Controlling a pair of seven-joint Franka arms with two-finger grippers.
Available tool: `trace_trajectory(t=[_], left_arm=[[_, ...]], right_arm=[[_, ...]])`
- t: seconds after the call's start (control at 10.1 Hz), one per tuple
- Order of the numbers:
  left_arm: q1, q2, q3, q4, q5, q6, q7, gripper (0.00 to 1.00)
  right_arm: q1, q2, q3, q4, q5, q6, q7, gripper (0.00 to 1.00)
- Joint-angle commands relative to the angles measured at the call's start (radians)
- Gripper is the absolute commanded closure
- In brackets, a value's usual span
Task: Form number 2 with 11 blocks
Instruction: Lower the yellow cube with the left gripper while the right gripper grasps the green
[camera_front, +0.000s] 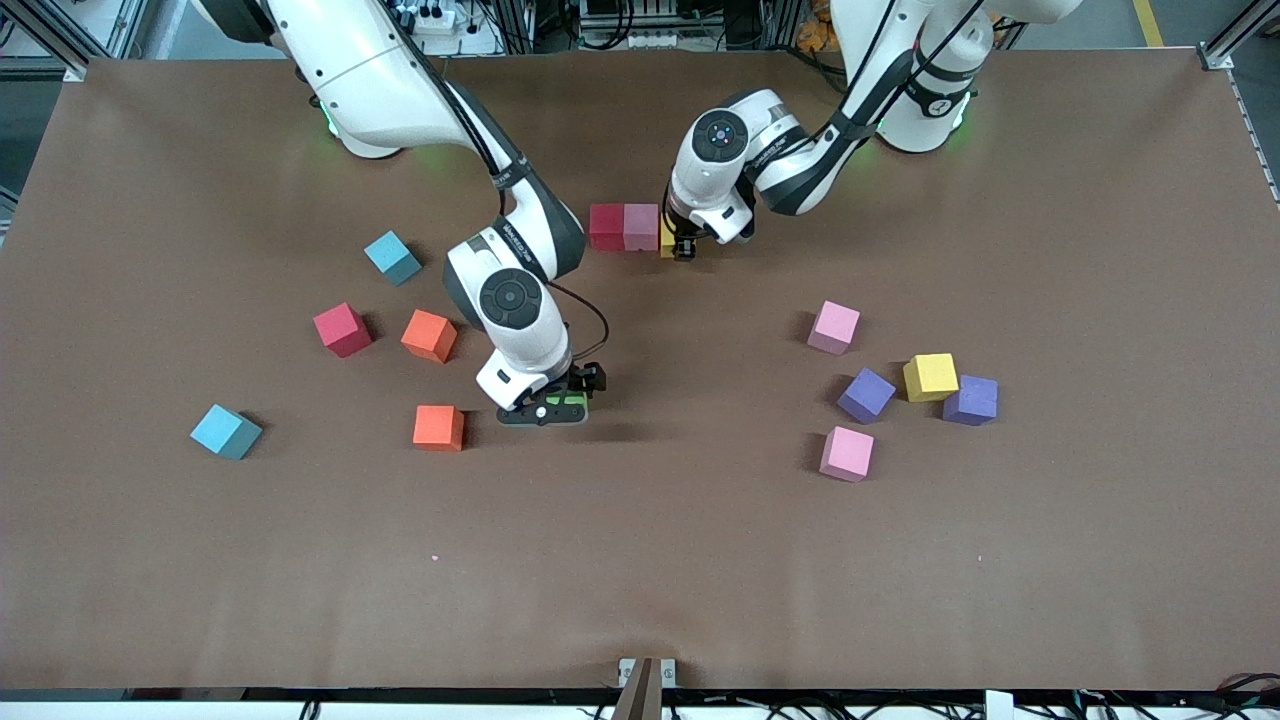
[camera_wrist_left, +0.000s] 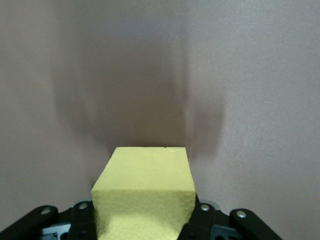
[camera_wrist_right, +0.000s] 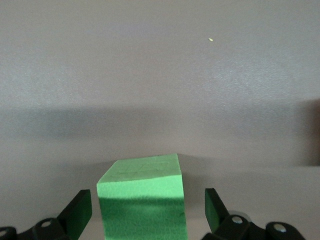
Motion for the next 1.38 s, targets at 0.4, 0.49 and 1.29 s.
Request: trace_trajectory(t=[0.4,0.49,1.29], left_arm=[[0.010,0.025,-0.031,0.006,0.023,0.008,-0.023,0.89],[0.011,0.025,-0.041,0.006,0.023,0.008,-0.023,0.87],[0.148,-0.126,-0.175,-0.003,0.093,-0.128,-0.003,0.00]], right_arm=[[0.011,0.039,0.002,0.022,-0.021,0.022,0.023,0.00],[0.013,0.039,0.002,0.024,-0.021,0.019,0.021,0.00],[0.019,0.013,0.002,0.180,-0.020,-0.258,0.020,0.61]])
